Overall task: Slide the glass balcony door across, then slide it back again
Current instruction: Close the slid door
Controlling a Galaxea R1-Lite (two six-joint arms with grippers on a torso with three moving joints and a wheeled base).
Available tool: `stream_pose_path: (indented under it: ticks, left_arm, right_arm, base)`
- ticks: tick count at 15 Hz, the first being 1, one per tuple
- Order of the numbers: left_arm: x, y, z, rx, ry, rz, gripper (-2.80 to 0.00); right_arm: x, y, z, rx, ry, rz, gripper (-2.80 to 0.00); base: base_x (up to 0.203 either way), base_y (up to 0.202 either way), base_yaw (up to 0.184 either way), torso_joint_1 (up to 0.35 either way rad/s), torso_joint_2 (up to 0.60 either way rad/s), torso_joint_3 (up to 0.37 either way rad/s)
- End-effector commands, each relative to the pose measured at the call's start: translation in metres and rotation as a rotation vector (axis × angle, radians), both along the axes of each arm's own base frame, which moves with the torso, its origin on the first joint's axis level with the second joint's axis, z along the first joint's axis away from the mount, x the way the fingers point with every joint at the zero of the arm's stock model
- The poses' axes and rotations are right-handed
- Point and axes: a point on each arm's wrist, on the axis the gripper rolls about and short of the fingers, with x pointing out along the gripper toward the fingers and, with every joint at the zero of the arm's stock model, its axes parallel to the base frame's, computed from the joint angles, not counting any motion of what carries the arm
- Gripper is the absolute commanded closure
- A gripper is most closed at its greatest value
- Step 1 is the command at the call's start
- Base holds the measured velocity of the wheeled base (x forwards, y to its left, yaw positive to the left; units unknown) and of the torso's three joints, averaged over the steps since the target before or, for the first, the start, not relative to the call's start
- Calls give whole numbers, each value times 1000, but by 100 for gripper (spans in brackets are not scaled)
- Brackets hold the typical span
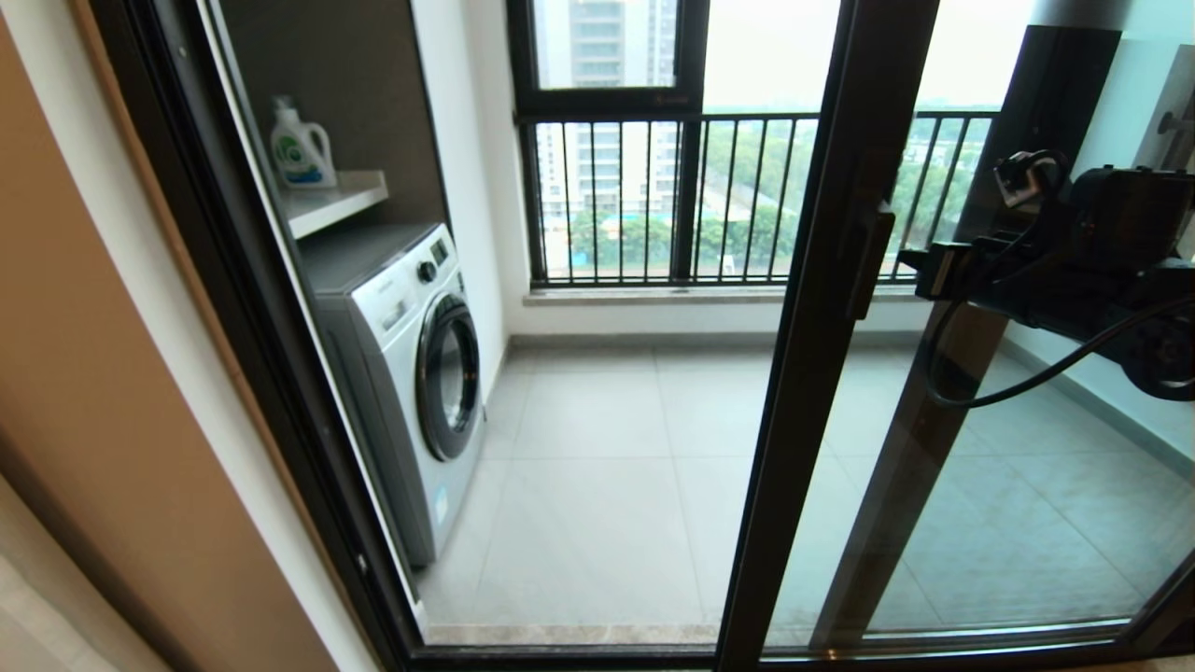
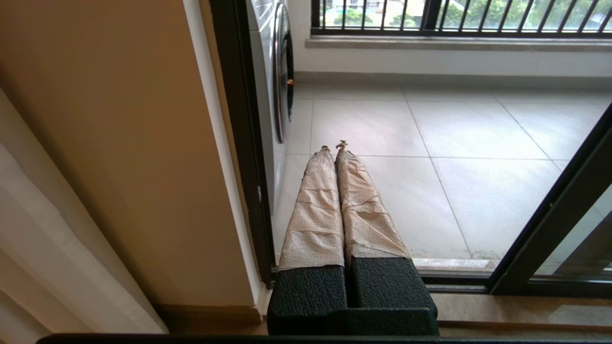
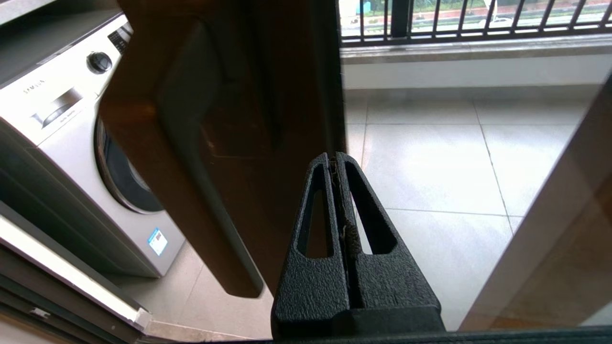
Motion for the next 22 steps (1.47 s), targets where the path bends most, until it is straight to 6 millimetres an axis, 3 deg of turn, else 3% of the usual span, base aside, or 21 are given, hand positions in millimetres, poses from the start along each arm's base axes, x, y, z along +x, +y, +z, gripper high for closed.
stream_pose_path:
  ticks: [1,6,19,22]
  left_arm:
    - [0,0,0,1,2,1,0]
    - [0,0,0,1,2,1,0]
    - [0,0,0,0,2,0,0]
    - [0,0,0,0,2,1,0]
  right_arm:
    - [5,10,-2,-1,0,8,0]
    - [6,42,-2,-3,1,62,0]
    - [14,90,-8,-9,16,119,0]
    - [19,113,-7,-10,-1,131,0]
  base:
    - [0,0,0,0,0,0]
    - [0,0,0,0,0,0]
    - [0,0,0,0,0,0]
    - [0,0,0,0,0,0]
